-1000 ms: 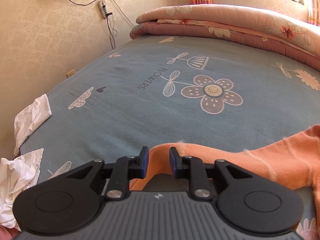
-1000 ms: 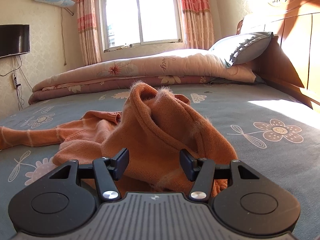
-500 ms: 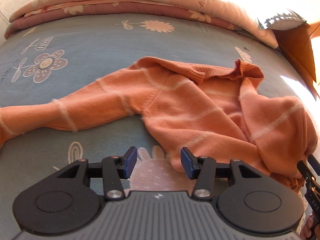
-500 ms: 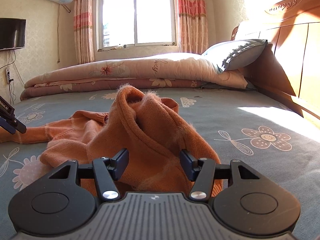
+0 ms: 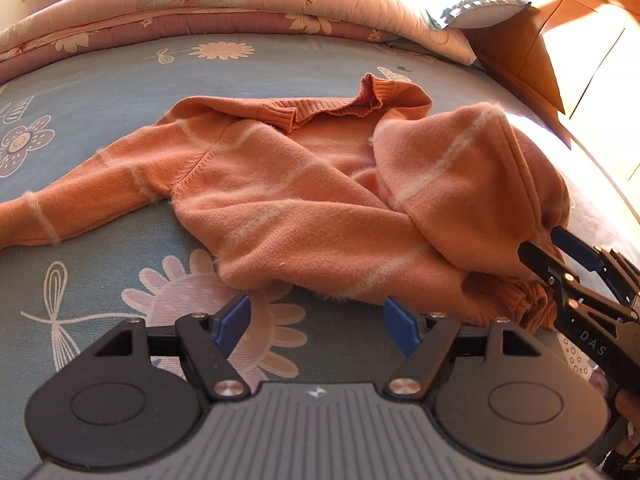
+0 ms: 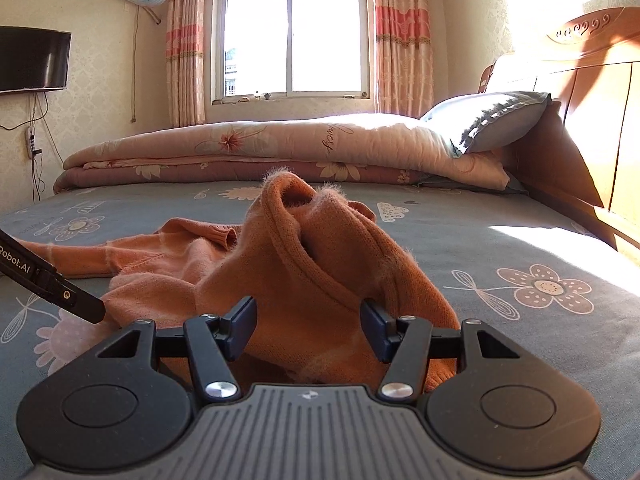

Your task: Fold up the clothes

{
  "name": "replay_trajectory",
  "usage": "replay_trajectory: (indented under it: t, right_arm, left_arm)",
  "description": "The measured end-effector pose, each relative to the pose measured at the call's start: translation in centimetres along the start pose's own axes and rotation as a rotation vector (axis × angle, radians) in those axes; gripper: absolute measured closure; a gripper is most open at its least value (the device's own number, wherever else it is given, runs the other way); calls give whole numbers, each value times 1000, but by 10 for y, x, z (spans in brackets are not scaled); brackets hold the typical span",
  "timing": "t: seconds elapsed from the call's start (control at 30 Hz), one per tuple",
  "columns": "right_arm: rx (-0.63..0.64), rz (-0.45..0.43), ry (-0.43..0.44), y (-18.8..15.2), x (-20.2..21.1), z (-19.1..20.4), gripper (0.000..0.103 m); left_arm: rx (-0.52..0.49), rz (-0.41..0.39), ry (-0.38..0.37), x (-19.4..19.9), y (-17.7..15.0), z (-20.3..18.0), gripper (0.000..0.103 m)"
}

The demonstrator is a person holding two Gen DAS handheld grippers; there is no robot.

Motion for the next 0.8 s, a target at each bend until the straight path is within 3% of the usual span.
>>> replay_trajectory:
  t: [0.13, 0.23, 0.3, 0.37, 0.5, 0.6, 0.8]
  right_arm:
    - [35, -19, 82, -2, 3, 26, 40]
    - [96, 19, 134, -10, -1, 49, 40]
    - [160, 58, 135, -13, -6, 64, 40]
    - [256, 105, 140, -16, -13, 84, 40]
    - [615, 161, 117, -31, -26, 126, 40]
    - [827, 197, 77, -43, -39, 143, 41]
    - [1057, 269, -31, -66, -74, 149, 62]
  left_arm:
    - [-15, -47, 58, -9, -18, 15, 28]
    - [30, -73, 34, -10, -17, 31, 28]
    - [69, -103, 5, -9, -15, 47, 21]
    - [102, -134, -21, -7, -14, 62, 20]
    - [175, -264, -55, -2, -32, 95, 20]
    - [232, -248, -71, -3, -31, 109, 20]
    - [331, -220, -99, -4, -31, 134, 19]
Point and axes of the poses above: each gripper's, at about its wrist camera, not at the fingertips, and x roughly against the way its jaws point, z to its left, y to its top, the point moved 3 cm from there along -x, roughly the way its jaws point, and after that the axes turned 7 degrees about -z, right-handed, at the moved point
